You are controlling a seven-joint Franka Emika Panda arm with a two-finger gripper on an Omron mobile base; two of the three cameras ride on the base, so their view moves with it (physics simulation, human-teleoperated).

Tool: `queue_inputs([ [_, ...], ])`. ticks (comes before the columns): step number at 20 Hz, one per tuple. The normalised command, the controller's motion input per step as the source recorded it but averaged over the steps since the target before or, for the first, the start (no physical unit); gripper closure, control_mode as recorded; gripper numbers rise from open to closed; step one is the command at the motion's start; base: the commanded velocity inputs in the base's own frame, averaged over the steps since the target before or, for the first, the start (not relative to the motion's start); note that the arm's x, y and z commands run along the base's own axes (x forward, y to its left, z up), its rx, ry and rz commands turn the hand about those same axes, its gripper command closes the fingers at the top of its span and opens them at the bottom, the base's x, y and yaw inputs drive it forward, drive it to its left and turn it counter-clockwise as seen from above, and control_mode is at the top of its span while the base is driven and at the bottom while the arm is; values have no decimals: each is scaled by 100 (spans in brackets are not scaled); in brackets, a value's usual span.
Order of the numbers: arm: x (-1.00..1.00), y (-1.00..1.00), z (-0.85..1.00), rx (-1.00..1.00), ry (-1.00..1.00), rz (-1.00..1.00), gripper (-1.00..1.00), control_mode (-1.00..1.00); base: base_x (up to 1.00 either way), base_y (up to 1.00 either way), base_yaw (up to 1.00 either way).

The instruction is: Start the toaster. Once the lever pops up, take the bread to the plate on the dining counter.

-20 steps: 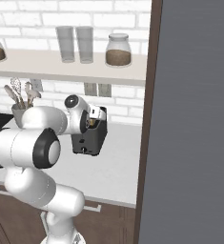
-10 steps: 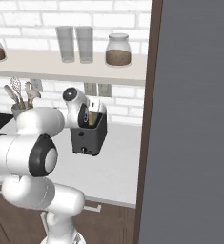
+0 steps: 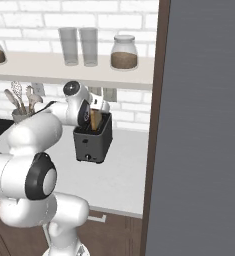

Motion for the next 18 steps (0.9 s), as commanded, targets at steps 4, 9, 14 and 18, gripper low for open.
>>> queue_inputs([
  [4, -30, 0, 21, 7, 0, 0, 100, -100, 0, 0, 0],
  [9, -21, 0, 38, 5, 0, 0, 100, -100, 0, 0, 0],
  [14, -25, 0, 54, 2, -1, 0, 100, -100, 0, 0, 0],
  [18, -63, 0, 38, 1, -6, 0, 100, -100, 0, 0, 0],
])
